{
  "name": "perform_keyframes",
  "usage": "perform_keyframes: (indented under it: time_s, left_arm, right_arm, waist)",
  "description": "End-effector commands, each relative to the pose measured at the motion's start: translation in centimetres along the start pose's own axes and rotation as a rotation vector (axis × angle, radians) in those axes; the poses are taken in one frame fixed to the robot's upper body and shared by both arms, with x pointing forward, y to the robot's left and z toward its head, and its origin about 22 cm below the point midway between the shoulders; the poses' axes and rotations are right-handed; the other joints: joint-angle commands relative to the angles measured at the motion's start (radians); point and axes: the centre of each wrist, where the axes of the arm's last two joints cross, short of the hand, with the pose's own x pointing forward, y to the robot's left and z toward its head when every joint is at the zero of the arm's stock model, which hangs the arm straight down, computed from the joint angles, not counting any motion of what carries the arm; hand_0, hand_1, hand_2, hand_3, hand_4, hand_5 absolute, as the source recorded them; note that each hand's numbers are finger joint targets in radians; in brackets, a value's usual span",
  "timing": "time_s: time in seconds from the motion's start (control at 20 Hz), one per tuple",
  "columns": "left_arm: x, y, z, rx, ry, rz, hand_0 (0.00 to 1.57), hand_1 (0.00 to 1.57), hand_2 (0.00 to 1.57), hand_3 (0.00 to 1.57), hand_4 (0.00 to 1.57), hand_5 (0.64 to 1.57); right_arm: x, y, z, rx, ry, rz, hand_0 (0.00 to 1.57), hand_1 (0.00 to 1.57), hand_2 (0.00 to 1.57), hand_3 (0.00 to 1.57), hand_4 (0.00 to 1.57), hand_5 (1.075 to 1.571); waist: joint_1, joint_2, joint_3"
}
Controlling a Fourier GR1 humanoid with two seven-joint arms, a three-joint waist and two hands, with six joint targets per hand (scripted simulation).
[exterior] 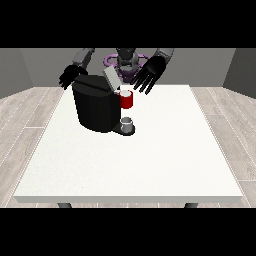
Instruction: Insert the coffee pod into the coffee machine and close the lid
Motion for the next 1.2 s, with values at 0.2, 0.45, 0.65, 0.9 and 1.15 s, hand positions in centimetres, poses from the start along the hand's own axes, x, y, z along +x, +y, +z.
perform_keyframes:
  time_s: [0.2,0.45,0.65,0.9,1.15]
  left_arm:
    - [-3.0,-5.4,1.4,-0.027,0.047,0.312,0.00,0.00,0.00,0.00,0.00,1.571]
    - [-3.9,-11.9,2.8,0.040,0.053,0.711,0.00,0.00,0.00,0.00,0.26,1.571]
    - [-5.5,-16.1,5.2,-0.037,0.062,0.807,0.00,0.00,0.00,0.00,0.00,1.571]
    - [-6.6,-19.9,7.7,-0.022,0.106,0.980,0.00,0.00,0.00,0.00,0.14,1.571]
    - [-7.4,-21.2,9.6,0.014,0.126,0.992,0.00,0.00,0.00,0.00,0.00,1.571]
  right_arm:
    - [-1.5,-1.9,2.3,-0.027,0.064,-0.026,0.00,0.00,0.00,0.00,0.40,1.571]
    - [-2.0,-4.1,3.4,0.018,0.068,0.069,0.00,0.00,0.00,0.00,0.36,1.571]
    - [-1.2,-3.5,3.1,0.031,0.083,0.025,0.00,0.00,0.00,0.00,0.37,1.571]
    - [2.0,-5.0,1.1,0.074,0.055,0.092,0.00,0.00,0.00,0.00,0.00,1.571]
    - [2.9,-3.4,1.3,0.177,0.018,0.063,0.00,0.00,0.00,0.00,0.00,1.571]
  waist:
    - [0.052,-0.150,-0.0011]
    - [0.115,-0.244,-0.0030]
    - [0.209,-0.346,-0.0014]
    - [0.268,-0.405,-0.0013]
    - [0.274,-0.374,-0.0006]
